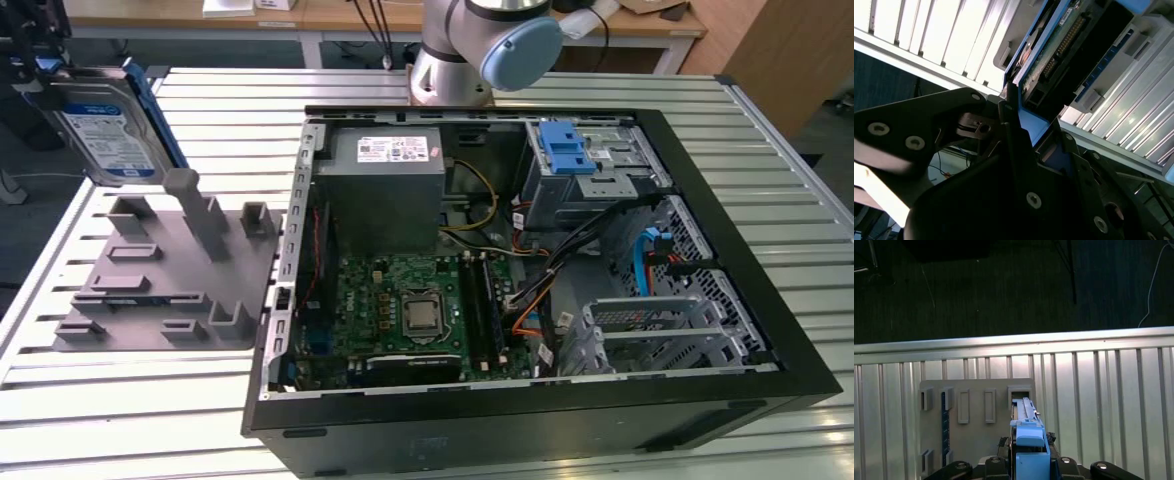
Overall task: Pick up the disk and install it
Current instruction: 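Pick up the disk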
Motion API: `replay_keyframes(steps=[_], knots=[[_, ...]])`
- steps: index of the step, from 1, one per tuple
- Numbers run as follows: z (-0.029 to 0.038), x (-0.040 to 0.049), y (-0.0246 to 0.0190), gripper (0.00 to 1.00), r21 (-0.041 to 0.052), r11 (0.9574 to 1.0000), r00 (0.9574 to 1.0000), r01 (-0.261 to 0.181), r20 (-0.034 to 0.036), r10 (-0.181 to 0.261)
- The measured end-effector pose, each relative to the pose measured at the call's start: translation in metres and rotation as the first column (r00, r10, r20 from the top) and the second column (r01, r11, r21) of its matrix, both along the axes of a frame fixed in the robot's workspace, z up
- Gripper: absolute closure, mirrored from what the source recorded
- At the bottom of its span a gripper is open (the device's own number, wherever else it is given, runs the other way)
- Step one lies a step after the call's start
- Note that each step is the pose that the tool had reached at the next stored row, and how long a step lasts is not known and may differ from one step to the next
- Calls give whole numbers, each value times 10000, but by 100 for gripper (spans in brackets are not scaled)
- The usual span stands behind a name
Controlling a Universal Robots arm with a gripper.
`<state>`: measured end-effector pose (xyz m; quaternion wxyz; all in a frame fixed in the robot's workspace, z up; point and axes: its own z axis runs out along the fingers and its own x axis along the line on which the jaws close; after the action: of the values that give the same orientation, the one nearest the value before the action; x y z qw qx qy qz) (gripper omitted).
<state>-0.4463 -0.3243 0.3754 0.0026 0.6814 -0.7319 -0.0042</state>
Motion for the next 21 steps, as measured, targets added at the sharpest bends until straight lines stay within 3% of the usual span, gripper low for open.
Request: replay_keyframes(steps=[21], knots=[[124, 0, 0, 64, 0, 10000, 10000, 0, 0, 0]])
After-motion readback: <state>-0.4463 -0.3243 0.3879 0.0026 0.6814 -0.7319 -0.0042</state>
